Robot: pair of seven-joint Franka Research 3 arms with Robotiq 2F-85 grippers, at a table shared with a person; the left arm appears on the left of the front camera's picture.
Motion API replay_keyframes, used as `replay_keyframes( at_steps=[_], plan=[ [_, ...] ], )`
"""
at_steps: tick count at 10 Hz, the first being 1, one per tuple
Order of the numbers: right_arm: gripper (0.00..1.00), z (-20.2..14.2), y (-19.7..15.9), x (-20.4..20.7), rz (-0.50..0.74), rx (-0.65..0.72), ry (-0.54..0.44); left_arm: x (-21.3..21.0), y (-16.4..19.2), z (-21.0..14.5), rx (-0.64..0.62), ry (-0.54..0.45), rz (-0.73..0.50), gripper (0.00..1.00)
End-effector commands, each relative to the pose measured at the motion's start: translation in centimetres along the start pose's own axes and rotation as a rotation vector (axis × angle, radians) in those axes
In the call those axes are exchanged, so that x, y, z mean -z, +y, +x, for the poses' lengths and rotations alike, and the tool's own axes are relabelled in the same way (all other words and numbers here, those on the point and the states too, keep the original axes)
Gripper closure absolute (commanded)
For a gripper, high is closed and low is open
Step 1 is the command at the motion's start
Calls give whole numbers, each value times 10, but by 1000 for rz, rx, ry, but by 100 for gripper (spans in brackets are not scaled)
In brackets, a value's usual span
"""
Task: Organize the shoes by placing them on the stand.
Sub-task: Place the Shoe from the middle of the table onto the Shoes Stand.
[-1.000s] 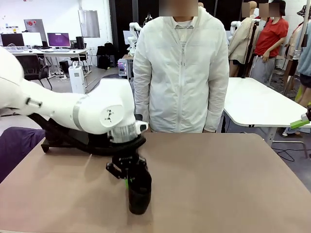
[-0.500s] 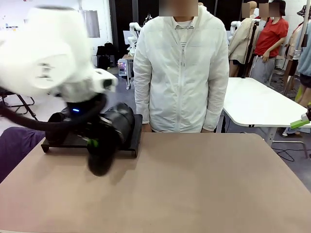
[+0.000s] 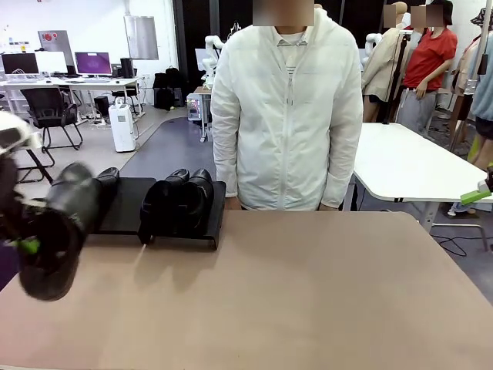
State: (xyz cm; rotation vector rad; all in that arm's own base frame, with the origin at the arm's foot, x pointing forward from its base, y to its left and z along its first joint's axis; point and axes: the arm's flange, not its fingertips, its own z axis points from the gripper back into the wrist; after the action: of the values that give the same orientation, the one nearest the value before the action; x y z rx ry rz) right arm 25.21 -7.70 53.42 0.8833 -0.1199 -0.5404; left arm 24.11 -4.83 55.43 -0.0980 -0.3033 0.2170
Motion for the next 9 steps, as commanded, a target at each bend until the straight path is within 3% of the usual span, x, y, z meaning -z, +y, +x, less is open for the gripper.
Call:
replay_keyframes(
  at_steps=[1,6,7,8,9],
  plan=[
    [0,1,2,-1,30,-21,7,-2,-30,2,108,-69,34,100],
    [0,1,2,-1,30,-21,7,2,-31,-5,91,-47,55,100],
    [0,1,2,-1,30,-21,7,8,-30,9,131,22,67,100],
    [0,1,2,-1,30,-21,7,16,-23,49,189,47,21,100],
    [0,1,2,-1,30,-21,7,23,-13,93,195,13,-24,100]
  ],
)
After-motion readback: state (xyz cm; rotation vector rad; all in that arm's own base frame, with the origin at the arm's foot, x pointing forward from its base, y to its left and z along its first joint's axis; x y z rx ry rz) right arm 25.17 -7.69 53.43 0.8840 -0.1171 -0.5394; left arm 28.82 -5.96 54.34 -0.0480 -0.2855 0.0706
